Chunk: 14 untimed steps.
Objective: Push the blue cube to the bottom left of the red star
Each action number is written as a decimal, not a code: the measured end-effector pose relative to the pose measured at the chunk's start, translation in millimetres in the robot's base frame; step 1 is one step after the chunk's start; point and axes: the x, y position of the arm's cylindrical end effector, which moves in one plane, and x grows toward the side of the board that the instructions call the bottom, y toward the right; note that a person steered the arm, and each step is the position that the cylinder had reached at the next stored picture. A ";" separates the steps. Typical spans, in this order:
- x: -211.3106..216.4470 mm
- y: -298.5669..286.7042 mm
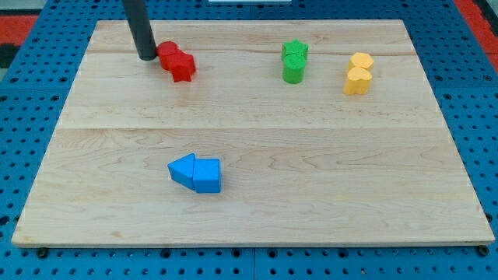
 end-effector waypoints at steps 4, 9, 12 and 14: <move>92.0 72.9; 226.5 111.1; 144.2 48.1; 139.7 -20.7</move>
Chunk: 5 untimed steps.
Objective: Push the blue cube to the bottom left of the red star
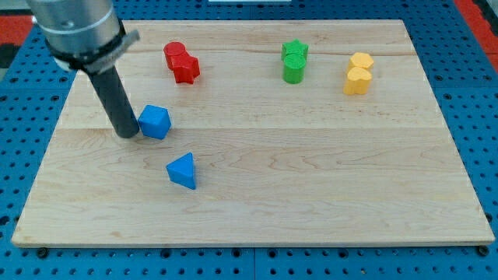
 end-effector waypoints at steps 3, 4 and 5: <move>25.3 126.1; 3.4 90.4; -21.2 46.8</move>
